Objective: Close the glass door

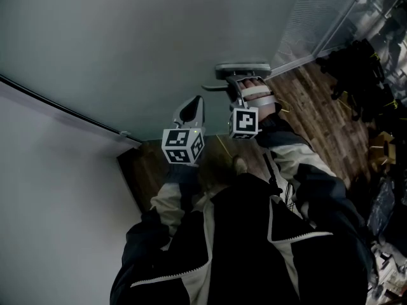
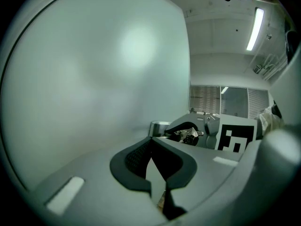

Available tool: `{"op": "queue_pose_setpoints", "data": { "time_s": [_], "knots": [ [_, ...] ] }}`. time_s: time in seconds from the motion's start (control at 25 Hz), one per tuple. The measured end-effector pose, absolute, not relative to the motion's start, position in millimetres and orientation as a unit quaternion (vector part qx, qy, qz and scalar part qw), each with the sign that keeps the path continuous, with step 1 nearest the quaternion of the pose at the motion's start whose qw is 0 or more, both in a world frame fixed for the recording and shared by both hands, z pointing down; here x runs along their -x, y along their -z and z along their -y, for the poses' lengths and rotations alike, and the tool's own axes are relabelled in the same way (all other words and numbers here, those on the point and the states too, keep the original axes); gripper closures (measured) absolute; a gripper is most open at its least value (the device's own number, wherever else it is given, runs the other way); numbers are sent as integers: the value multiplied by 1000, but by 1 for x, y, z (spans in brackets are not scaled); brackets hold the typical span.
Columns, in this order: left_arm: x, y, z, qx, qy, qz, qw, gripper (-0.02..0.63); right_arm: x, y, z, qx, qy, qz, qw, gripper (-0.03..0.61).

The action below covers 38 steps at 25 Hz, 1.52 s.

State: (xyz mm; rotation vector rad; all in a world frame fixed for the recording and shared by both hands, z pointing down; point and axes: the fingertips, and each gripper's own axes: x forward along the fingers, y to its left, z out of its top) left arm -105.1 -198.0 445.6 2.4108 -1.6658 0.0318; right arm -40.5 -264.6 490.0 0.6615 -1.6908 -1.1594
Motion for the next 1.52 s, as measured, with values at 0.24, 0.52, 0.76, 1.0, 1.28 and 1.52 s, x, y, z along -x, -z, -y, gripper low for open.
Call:
{"op": "queue_pose_setpoints", "data": {
  "time_s": [0.24,0.52,0.76,1.0,1.28,1.52],
  "knots": [
    [110,-432,216,-801,-15,589,103,615,45,-483,306,-259,489,689,468,434],
    [133,-419,260,-774,-13,626,92,615,66,-485,378,-233,503,688,469,434],
    [139,-417,278,-756,-10,647,97,615,88,-490,431,-207,520,685,467,436],
    [141,-414,289,-745,0,660,98,615,117,-497,493,-196,543,661,479,442],
    [148,-429,267,-713,-8,694,100,615,136,-506,548,-186,575,617,504,443],
    [176,-450,240,-681,-12,724,109,615,152,-514,570,-187,583,598,518,443]
  ]
}}
